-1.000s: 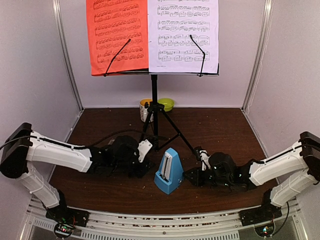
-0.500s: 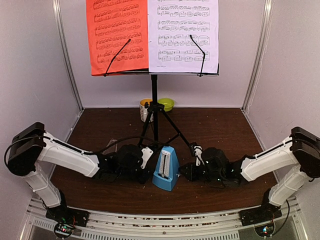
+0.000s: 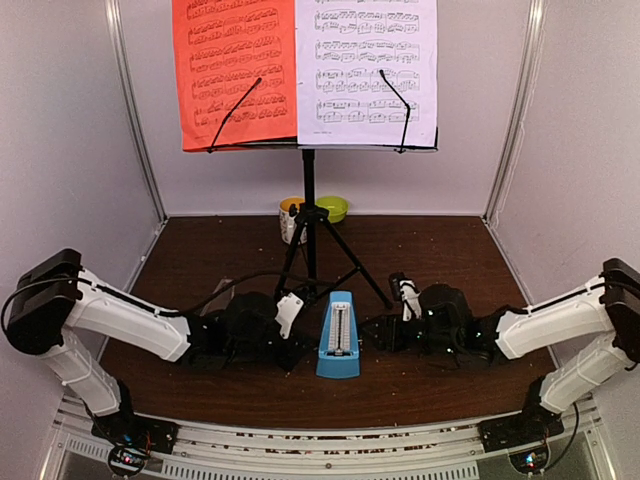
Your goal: Set up the instrument practice props
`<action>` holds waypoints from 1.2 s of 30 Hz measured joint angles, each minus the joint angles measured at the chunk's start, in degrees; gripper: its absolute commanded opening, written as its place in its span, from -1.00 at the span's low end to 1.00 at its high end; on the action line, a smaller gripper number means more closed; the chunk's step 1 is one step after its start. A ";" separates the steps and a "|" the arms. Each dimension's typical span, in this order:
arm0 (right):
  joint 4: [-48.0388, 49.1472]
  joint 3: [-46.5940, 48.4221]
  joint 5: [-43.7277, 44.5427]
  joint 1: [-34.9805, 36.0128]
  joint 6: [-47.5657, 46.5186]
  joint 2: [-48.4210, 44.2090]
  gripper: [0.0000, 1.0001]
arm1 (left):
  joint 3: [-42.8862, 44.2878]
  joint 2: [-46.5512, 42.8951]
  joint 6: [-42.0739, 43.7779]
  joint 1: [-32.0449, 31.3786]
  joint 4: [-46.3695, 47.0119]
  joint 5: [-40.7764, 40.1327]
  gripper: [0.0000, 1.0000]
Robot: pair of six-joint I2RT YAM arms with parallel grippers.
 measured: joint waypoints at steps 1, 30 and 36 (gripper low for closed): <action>-0.13 -0.59 -0.26 0.00 -0.79 -2.27 0.52 | -0.26 -0.90 -0.07 -0.02 0.11 0.00 -0.42; -3.89 5.90 2.03 9.49 -12.81 -6.32 0.70 | -2.32 -10.78 -0.44 4.66 -0.61 4.15 -0.19; -4.96 6.71 6.64 9.66 -11.19 -4.68 0.40 | -2.29 -10.51 -0.44 4.66 -0.68 4.22 -0.19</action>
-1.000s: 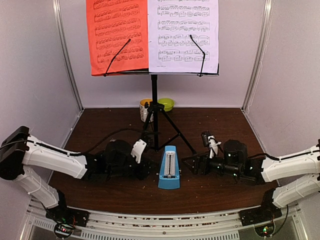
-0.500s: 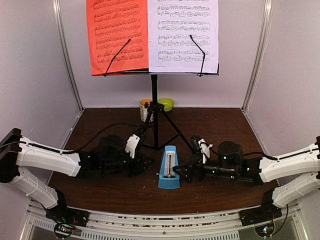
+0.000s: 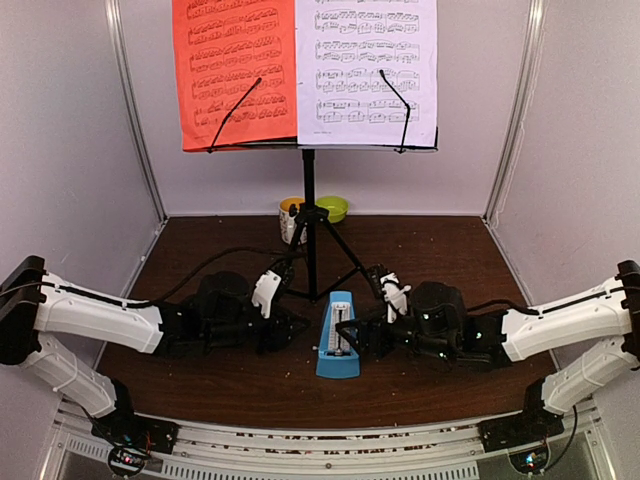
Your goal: Set up the instrument practice props
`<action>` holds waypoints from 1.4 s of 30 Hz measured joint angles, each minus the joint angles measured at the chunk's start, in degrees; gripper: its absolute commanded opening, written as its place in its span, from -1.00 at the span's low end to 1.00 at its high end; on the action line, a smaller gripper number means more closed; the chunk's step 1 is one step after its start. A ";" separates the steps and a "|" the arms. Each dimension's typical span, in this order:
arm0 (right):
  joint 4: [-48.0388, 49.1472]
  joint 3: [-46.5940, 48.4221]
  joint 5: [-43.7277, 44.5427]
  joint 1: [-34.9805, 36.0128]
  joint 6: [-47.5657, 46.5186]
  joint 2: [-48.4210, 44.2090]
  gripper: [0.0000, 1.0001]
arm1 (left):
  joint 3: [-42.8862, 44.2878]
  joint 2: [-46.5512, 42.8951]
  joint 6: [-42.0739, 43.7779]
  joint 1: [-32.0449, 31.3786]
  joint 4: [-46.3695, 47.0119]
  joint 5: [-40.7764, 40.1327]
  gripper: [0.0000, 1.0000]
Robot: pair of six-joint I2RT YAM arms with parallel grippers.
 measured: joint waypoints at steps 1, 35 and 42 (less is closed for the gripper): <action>-0.22 0.00 0.57 0.00 0.31 0.11 0.35 | 0.00 0.00 0.00 0.00 0.00 0.00 -0.20; -2.05 1.44 4.35 0.42 3.67 0.22 0.18 | 0.00 0.20 0.02 0.00 -0.24 0.00 -0.19; -3.04 1.36 4.42 0.39 4.02 0.04 0.00 | 0.00 0.20 0.15 0.00 -0.37 -0.02 -0.19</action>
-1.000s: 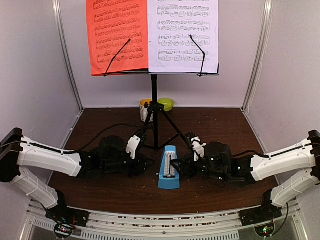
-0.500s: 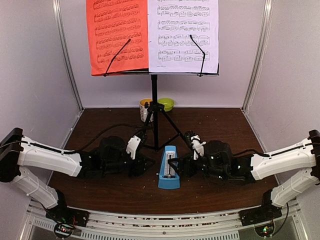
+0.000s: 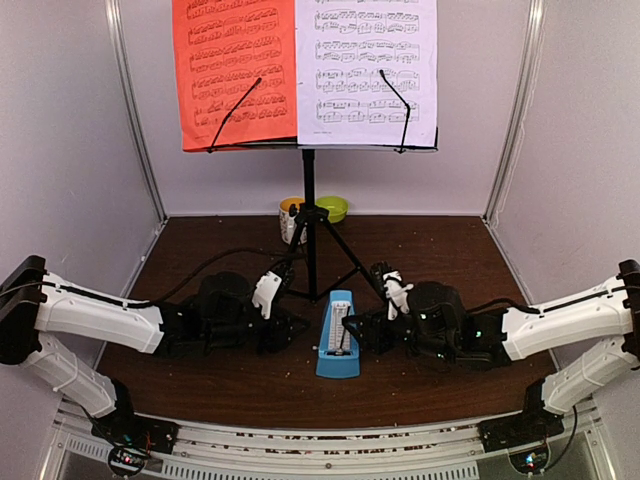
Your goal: Set up the instrument practice props
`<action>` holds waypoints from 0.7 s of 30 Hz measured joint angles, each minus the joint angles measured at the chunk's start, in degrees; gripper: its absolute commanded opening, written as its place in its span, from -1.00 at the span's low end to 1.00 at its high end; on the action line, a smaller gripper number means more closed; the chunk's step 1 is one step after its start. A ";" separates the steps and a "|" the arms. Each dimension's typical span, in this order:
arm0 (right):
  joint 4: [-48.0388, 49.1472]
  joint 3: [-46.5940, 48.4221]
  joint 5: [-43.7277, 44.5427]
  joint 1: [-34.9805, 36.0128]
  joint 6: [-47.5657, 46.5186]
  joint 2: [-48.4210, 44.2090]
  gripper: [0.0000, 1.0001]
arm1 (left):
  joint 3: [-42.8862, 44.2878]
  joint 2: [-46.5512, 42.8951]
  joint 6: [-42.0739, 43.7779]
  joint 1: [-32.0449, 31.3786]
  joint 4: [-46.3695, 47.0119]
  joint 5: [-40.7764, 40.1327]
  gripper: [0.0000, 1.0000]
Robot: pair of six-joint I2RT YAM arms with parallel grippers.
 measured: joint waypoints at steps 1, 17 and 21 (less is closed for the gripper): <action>-0.02 -0.09 0.00 0.02 0.02 -0.15 -0.01 | 0.00 0.00 0.15 0.00 0.02 0.00 -0.19; 0.96 -2.36 -1.60 0.20 -0.63 -1.99 0.66 | 0.55 0.63 0.33 0.00 -0.02 0.17 -0.19; 0.59 -1.44 -1.46 0.61 -1.16 -1.92 0.82 | 0.66 0.72 0.33 0.00 -0.02 0.24 -0.19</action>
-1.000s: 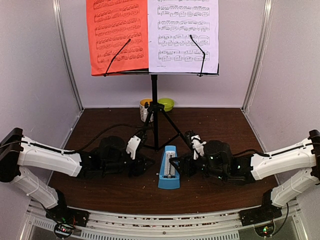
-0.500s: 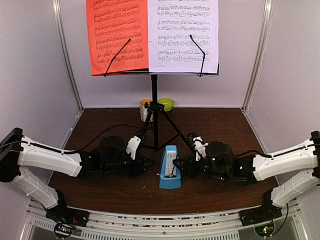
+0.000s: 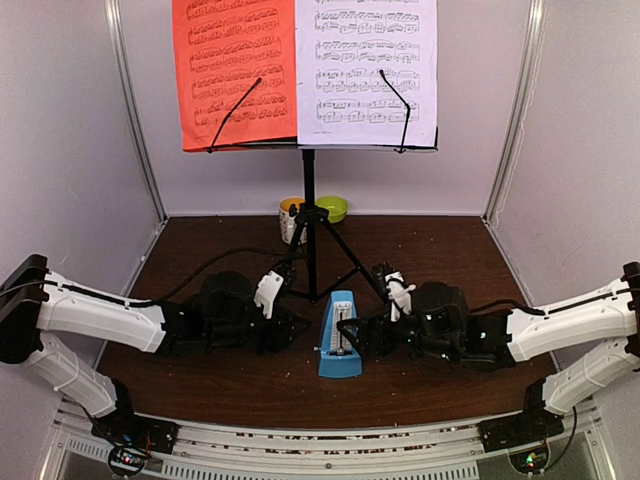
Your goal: Set up the instrument practice props
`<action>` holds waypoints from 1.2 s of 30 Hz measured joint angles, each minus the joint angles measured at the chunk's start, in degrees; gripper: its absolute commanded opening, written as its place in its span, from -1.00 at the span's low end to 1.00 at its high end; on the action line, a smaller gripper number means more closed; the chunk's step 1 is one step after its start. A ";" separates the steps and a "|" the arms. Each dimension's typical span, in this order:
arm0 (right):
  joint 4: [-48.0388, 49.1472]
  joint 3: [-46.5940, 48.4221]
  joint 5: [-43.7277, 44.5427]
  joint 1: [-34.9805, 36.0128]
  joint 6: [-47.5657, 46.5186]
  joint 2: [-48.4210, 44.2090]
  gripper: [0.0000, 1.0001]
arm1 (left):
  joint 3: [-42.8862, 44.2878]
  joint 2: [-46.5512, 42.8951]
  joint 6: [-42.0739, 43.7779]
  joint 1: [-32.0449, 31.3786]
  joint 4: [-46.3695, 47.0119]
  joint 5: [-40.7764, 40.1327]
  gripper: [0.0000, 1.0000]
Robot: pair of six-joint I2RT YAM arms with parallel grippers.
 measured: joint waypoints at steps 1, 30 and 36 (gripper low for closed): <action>-0.17 0.44 0.11 0.13 -0.09 0.09 0.86 | 0.00 0.00 0.00 0.00 0.00 0.00 -0.19; -14.14 -9.29 9.46 -8.41 -0.15 -16.20 1.00 | -1.81 -8.07 1.07 2.86 -3.43 -0.68 -0.18; -18.12 -10.43 7.43 -13.40 -1.64 -25.18 1.00 | -5.07 -13.73 1.05 6.54 -4.72 -0.74 -0.16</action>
